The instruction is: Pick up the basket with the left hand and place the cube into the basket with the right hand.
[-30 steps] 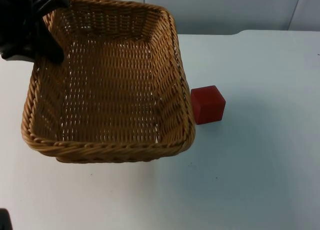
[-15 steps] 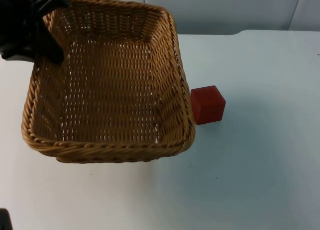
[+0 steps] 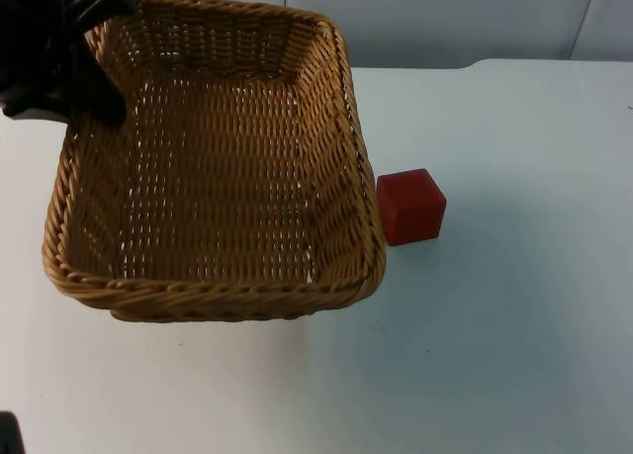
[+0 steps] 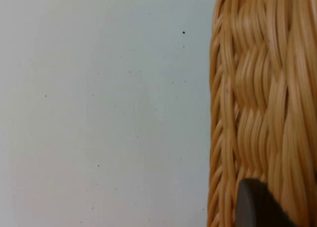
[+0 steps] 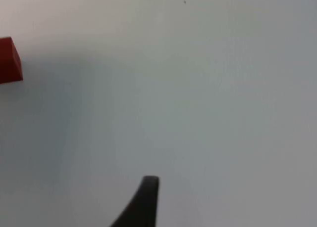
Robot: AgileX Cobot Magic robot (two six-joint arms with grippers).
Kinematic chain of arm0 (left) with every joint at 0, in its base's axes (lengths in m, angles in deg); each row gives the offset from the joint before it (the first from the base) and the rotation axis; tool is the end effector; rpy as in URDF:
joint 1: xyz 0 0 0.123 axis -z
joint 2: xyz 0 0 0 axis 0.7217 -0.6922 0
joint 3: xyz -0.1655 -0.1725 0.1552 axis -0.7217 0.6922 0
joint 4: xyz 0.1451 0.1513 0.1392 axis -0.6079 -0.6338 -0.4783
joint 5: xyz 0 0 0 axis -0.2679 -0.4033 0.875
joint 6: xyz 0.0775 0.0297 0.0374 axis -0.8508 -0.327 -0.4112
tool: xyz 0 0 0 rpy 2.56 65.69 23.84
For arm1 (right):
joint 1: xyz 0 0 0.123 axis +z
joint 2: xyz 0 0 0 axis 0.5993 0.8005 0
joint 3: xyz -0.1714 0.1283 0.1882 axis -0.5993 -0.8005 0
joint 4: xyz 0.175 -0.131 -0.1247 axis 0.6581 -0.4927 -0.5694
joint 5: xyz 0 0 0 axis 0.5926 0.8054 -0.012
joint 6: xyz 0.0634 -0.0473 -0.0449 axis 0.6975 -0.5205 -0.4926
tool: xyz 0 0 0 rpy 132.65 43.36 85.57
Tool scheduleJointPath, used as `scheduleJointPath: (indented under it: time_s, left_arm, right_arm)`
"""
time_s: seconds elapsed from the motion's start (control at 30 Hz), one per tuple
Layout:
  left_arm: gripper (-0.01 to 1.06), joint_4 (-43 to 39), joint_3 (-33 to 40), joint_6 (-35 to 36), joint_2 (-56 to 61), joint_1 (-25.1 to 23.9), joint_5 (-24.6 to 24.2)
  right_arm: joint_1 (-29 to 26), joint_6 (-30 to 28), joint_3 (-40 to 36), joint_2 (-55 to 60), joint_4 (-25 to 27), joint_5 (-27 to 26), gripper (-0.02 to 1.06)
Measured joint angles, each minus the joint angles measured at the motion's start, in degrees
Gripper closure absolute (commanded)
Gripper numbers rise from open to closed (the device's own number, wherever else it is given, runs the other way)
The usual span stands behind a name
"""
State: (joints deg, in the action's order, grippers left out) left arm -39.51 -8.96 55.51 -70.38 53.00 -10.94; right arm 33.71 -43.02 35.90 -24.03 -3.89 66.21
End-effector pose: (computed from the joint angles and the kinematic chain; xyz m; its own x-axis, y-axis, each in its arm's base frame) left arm 0.3260 -0.0753 0.2119 -0.9000 -0.2223 -0.3749 -0.0034 0.8637 -0.5040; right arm 0.0185 -0.0076 0.2814 -0.5918 -0.0828 -0.8018 0.0448 0.9898 -0.1353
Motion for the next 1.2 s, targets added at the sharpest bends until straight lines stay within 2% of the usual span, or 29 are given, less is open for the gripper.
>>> scheduleJointPath:
  time_s: [0.07, 0.17, 0.2, 0.3, 0.37, 0.43, 0.73, 0.87, 0.9, 1.07, 1.1, 1.2]
  left_arm:
    - [1.05, 0.0, 0.0, 0.0, 0.0, 0.0, 0.0]
    - [1.05, 0.0, 0.0, 0.0, 0.0, 0.0, 0.0]
    - [1.05, 0.0, 0.0, 0.0, 0.0, 0.0, 0.0]
    - [1.05, 0.0, 0.0, 0.0, 0.0, 0.0, 0.11]
    - [1.05, 0.0, 0.0, 0.0, 0.0, 0.0, 0.11]
    - [1.05, 0.0, 0.0, 0.0, 0.0, 0.0, 0.11]
    - [1.05, 0.0, 0.0, 0.0, 0.0, 0.0, 0.11]
    - [1.05, 0.09, 0.0, 0.0, 0.0, 0.0, 0.11]
    - [1.05, 0.09, 0.0, 0.0, 0.0, 0.0, 0.11]
    - [1.05, 0.09, 0.0, 0.0, 0.0, 0.0, 0.11]
    - [1.05, 0.09, 0.0, 0.0, 0.0, 0.0, 0.11]
    - [1.05, 0.09, 0.0, 0.0, 0.0, 0.0, 0.11]
  right_arm:
    - [0.0, 0.0, -0.02, 4.46, -0.62, -1.77, -0.01]
    - [0.0, 0.0, -0.02, 11.18, -2.1, -8.08, -0.01]
    - [0.0, 0.0, -0.02, 11.18, -2.1, -8.08, -0.01]
    - [0.0, 0.0, -0.02, 16.29, -2.2, -17.01, -0.01]
    - [0.0, 0.0, 0.1, 18.19, -2.2, -18.98, -0.01]
    - [0.0, 0.0, 0.22, 22.19, -2.2, -23.26, -0.01]
    - [0.46, 0.0, 0.65, 39.47, -2.82, -29.78, -0.01]
    - [5.91, 0.18, 5.08, 51.43, -4.75, -34.49, -0.01]
    - [5.91, 0.18, 5.08, 51.43, -4.75, -34.49, -0.01]
    - [14.17, 2.25, 13.8, 63.07, -4.98, -40.05, -0.01]
    - [14.17, 2.25, 13.8, 63.07, -4.98, -40.05, -0.01]
    - [18.92, 2.49, 17.35, 69.5, -4.98, -44.55, -0.01]
